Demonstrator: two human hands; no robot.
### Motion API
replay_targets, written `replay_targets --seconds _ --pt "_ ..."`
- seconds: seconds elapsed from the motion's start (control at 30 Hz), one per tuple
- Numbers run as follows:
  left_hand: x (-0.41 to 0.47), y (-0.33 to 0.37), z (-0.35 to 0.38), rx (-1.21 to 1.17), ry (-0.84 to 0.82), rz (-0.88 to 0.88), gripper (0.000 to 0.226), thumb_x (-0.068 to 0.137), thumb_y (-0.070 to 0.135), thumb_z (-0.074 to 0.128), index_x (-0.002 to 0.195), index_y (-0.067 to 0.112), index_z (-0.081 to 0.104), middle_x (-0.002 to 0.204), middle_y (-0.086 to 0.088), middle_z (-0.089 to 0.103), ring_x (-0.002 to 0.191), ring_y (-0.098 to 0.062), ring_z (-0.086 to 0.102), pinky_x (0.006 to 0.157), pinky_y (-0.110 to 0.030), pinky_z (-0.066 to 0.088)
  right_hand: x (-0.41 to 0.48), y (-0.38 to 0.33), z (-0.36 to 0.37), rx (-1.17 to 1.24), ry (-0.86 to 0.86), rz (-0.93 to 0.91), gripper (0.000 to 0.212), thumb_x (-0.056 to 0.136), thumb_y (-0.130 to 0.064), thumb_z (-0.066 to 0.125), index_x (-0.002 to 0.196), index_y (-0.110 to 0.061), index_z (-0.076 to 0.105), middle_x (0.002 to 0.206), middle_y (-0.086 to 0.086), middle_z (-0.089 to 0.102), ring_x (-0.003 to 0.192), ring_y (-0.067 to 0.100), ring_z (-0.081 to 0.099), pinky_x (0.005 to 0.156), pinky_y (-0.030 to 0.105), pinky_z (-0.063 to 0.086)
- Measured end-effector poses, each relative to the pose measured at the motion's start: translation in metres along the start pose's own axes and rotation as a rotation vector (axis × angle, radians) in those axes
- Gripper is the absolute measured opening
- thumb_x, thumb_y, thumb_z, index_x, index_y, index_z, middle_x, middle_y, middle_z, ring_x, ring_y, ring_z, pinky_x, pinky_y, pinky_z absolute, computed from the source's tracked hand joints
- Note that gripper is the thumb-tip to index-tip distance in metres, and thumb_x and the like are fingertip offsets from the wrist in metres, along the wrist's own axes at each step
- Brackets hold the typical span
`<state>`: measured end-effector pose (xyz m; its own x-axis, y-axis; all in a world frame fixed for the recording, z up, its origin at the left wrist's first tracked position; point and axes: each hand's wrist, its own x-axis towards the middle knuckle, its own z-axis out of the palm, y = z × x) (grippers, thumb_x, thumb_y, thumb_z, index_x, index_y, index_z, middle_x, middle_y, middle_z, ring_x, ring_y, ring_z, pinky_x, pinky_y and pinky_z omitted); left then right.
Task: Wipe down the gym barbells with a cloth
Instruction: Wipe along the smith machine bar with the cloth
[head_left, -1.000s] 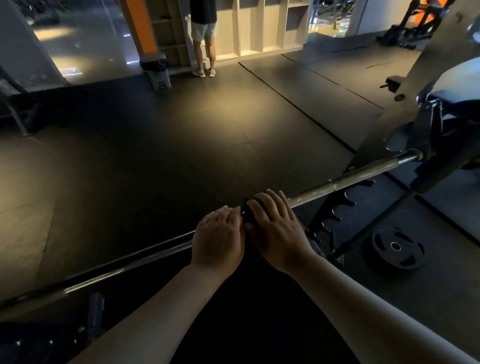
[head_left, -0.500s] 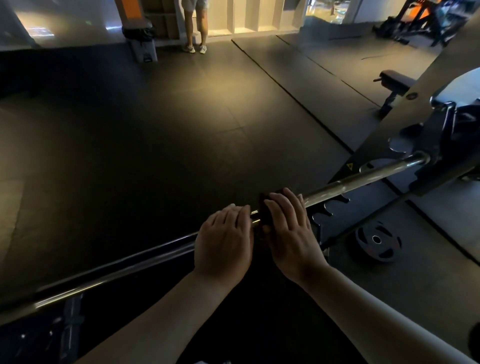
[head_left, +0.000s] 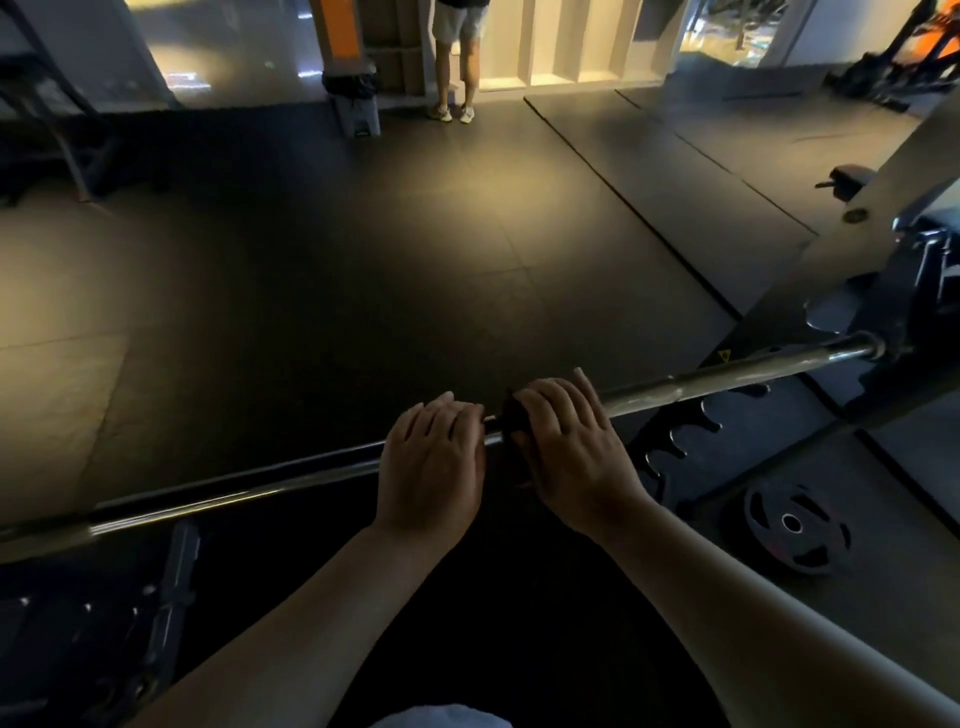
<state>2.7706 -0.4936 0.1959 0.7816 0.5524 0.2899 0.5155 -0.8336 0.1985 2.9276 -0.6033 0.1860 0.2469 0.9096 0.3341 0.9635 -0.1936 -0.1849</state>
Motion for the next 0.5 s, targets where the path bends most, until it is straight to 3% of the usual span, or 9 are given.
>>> replay_targets --seconds 0.13,0.2,0.27,0.4,0.5 --pt "0.004 0.015 0.004 0.039 -0.065 -0.039 0.042 0.097 0.033 0.048 0.133 0.013 0.057 0.138 -0.008 0.062 0.14 -0.025 0.048 0.119 -0.043 0.033 0.03 0.001 -0.022 -0.02 -0.176 0.098 0.042 0.105 -0.048 0.031 0.12 -0.022 0.06 0.122 0.0 0.064 0.12 0.022 0.059 0.121 0.046 0.028" --pt "0.004 0.022 0.007 0.057 -0.068 -0.064 0.042 0.098 0.035 0.051 0.134 0.015 0.056 0.14 -0.006 0.06 0.142 -0.024 0.046 0.121 -0.044 0.03 0.023 -0.002 -0.018 -0.004 -0.18 0.1 0.036 0.102 -0.046 0.047 0.127 -0.021 0.056 0.13 0.001 0.06 0.128 0.023 0.054 0.123 0.05 0.025" --pt "0.002 0.026 0.01 0.031 -0.034 -0.094 0.04 0.098 0.033 0.052 0.134 0.015 0.056 0.139 -0.006 0.061 0.141 -0.025 0.046 0.121 -0.045 0.03 0.003 0.0 -0.01 -0.018 -0.147 0.02 0.053 0.095 -0.042 0.061 0.14 -0.016 0.049 0.143 0.007 0.053 0.139 0.029 0.045 0.123 0.054 0.025" --pt "-0.002 0.03 0.009 0.008 0.043 -0.132 0.04 0.101 0.025 0.042 0.136 0.013 0.057 0.137 -0.007 0.062 0.14 -0.026 0.047 0.122 -0.045 0.028 -0.013 0.033 -0.013 -0.034 0.001 -0.142 0.048 0.101 -0.033 0.05 0.142 -0.008 0.051 0.143 0.013 0.056 0.138 0.032 0.049 0.122 0.056 0.028" --pt "-0.004 0.034 0.008 0.011 0.009 -0.161 0.044 0.099 0.025 0.043 0.14 0.013 0.053 0.142 -0.005 0.058 0.144 -0.024 0.042 0.125 -0.044 0.022 0.006 0.03 -0.025 -0.031 -0.084 -0.015 0.045 0.103 -0.041 0.031 0.129 -0.013 0.056 0.13 0.007 0.062 0.127 0.026 0.057 0.126 0.05 0.017"
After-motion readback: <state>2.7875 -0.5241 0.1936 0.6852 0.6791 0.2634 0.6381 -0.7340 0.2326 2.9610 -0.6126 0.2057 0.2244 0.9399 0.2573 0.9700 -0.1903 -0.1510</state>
